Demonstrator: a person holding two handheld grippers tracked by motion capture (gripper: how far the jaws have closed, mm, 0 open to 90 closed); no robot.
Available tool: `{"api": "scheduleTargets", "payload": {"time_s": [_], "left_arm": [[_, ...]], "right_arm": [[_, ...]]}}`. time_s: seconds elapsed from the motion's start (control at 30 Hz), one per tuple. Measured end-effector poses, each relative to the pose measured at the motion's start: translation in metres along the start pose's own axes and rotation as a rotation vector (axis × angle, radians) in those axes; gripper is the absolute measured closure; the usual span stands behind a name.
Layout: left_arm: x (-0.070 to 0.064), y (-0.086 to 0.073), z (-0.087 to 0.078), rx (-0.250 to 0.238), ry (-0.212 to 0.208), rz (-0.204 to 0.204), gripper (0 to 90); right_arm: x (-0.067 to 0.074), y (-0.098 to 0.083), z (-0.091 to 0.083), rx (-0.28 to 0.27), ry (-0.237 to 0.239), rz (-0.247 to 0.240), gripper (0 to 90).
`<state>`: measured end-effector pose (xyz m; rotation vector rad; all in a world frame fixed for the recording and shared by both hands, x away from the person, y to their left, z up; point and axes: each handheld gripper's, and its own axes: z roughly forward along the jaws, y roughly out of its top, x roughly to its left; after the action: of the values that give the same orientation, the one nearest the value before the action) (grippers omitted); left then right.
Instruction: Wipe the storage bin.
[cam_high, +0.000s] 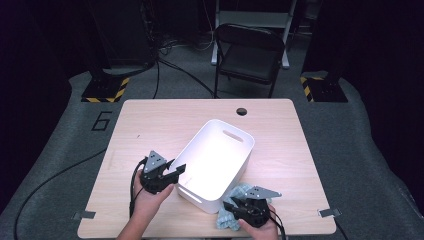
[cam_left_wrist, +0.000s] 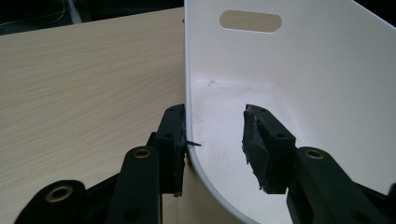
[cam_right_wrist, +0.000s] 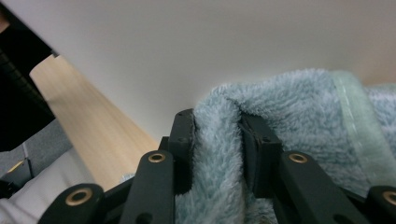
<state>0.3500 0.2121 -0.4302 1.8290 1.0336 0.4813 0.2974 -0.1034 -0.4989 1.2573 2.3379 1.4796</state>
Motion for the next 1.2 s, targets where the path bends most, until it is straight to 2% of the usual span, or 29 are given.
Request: {"api": "scheduleTargets", "payload": {"time_s": [0.13, 0.27, 0.33, 0.43, 0.63, 0.77, 0.87, 1.0, 1.07, 1.2], "left_arm": [[0.000, 0.000, 0.000, -0.004, -0.001, -0.006, 57.9], [0.001, -0.001, 0.001, -0.007, -0.011, -0.011, 56.3], [0.001, -0.001, 0.001, -0.004, -0.021, -0.012, 55.4], [0.001, -0.001, 0.002, -0.006, -0.024, -0.014, 54.2], [-0.001, -0.001, 0.003, -0.009, -0.016, -0.014, 52.9], [-0.001, -0.001, 0.003, -0.007, -0.015, -0.010, 52.4], [-0.001, -0.001, 0.002, 0.004, -0.016, -0.001, 52.7], [-0.003, -0.001, 0.002, 0.002, -0.002, 0.007, 54.1], [-0.004, -0.001, 0.002, 0.001, -0.002, 0.005, 54.4], [-0.004, -0.001, 0.002, -0.001, 0.001, -0.003, 54.4]], "right_arm": [[-0.005, 0.000, 0.001, -0.006, 0.007, 0.021, 67.6], [0.000, 0.000, -0.002, -0.009, -0.014, 0.006, 67.0], [0.004, 0.002, -0.006, -0.022, -0.005, -0.001, 67.0], [0.012, 0.008, -0.017, -0.056, 0.032, -0.005, 67.1], [0.033, 0.022, -0.035, -0.115, 0.046, -0.073, 67.2], [0.043, 0.029, -0.045, -0.155, 0.071, -0.075, 67.5], [0.046, 0.031, -0.047, -0.161, 0.069, -0.085, 67.5], [0.041, 0.028, -0.044, -0.169, 0.089, -0.061, 69.4], [0.038, 0.026, -0.040, -0.164, 0.079, -0.069, 69.7], [0.033, 0.019, -0.033, -0.141, 0.061, -0.045, 70.0]]}}
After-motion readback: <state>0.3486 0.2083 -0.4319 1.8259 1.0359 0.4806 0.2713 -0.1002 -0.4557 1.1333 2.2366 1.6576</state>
